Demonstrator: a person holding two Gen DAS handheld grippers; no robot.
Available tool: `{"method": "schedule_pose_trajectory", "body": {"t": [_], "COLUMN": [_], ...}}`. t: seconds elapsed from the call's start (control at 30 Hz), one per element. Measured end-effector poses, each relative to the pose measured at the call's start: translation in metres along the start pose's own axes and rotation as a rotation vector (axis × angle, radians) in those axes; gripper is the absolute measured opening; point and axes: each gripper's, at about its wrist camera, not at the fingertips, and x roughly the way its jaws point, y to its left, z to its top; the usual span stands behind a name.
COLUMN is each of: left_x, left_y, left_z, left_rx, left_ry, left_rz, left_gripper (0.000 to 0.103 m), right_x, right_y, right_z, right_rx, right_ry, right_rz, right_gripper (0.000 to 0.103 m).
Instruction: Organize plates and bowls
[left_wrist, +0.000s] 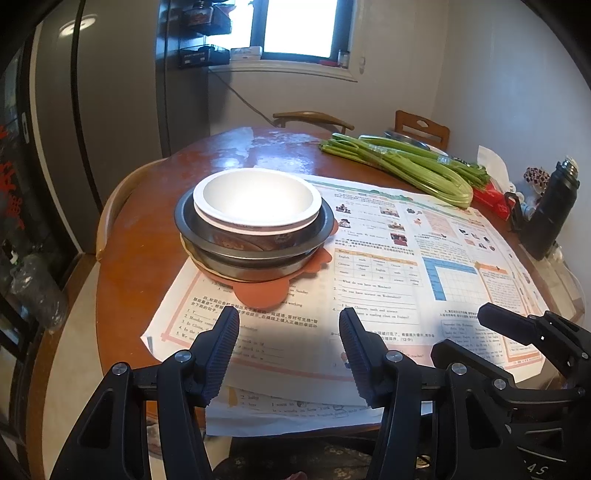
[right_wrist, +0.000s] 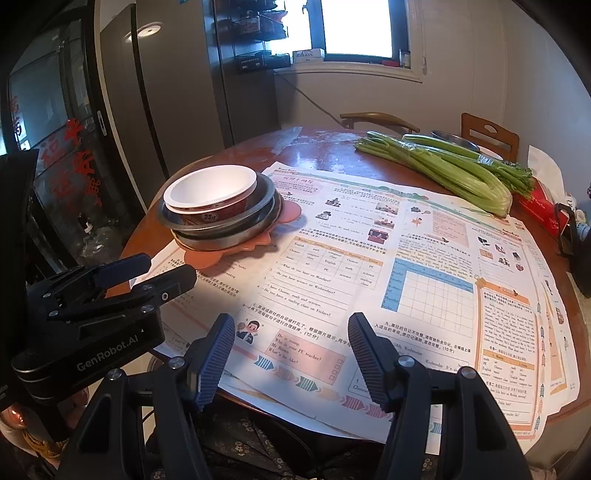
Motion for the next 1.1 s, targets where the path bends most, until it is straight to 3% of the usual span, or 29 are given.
{"method": "schedule_pose_trajectory", "body": {"t": [1.1], "left_x": [0.0029], "left_y": [-0.0070], "left_z": [-0.0031], "left_rx": [0.023], "left_ry": [0.016], "left_rz": [-0.001], "left_gripper": [0.058], "right_x": [-0.0004], "right_y": [-0.0040], "right_z": [-0.0017], "right_rx": [0.015], "right_ry": [0.003], "right_rz": [-0.007], "right_gripper": [0.063]}}
